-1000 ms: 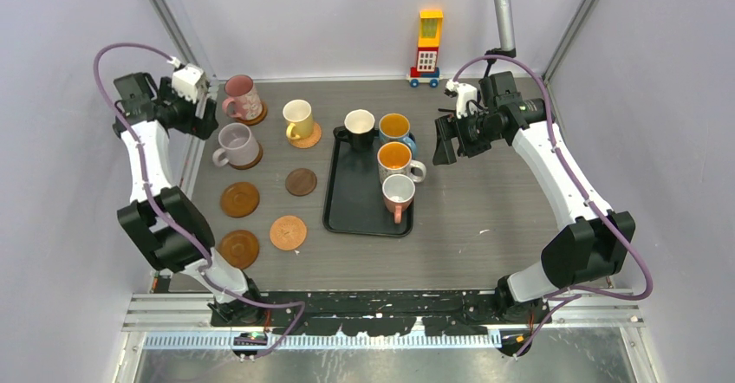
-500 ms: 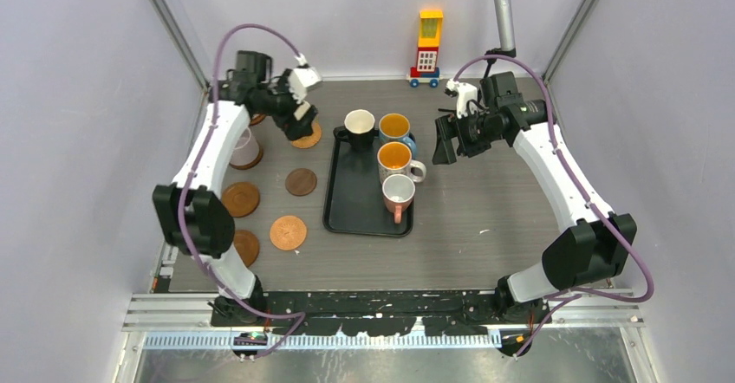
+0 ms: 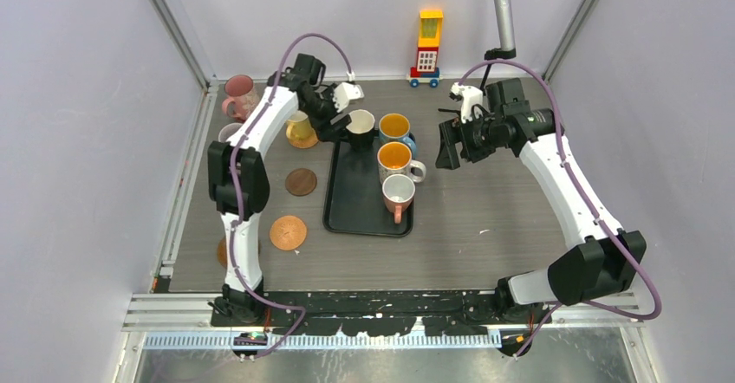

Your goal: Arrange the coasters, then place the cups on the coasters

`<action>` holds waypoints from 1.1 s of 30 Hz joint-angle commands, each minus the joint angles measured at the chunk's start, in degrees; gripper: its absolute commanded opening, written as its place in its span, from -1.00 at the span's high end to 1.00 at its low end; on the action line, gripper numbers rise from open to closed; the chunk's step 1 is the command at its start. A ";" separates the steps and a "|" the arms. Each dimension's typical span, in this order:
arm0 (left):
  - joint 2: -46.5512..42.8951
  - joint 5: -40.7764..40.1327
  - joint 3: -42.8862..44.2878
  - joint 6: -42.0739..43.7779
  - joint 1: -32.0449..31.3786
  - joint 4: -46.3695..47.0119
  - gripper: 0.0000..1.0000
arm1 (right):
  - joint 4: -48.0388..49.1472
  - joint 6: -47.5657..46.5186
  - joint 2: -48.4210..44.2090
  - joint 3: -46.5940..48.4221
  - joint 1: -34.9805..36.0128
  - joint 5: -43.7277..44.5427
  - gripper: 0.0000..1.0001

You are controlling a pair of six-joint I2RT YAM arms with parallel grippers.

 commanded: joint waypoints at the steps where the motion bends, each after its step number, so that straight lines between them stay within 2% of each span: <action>1: 2.83 -4.18 2.92 2.32 -1.75 -0.22 -0.41 | 1.67 -0.21 -2.83 -0.60 -0.46 0.76 -0.64; 7: 6.56 -5.62 4.68 2.51 -2.53 1.06 -0.24 | 1.67 -0.21 -3.32 -1.04 -0.82 0.93 -0.64; 11: 7.67 -4.05 4.98 1.88 -2.89 2.23 -0.17 | 1.62 -0.30 -3.16 -1.13 -0.88 0.94 -0.63; 16: 8.63 -2.82 5.63 0.87 -3.02 3.90 0.02 | 1.57 -0.14 -2.91 -1.07 -0.91 0.79 -0.63; 23: 6.87 -0.29 3.91 0.44 -3.02 5.58 0.67 | 1.44 -0.21 -2.63 -0.93 -0.89 0.81 -0.64; 27: 3.62 0.47 0.11 -0.49 -3.02 8.30 1.00 | 1.24 -0.21 -2.58 -0.85 -0.90 0.83 -0.64; 33: -2.55 2.09 -5.53 -4.53 -2.25 13.42 1.00 | 1.10 -0.21 -2.53 -0.88 -0.89 0.48 -0.64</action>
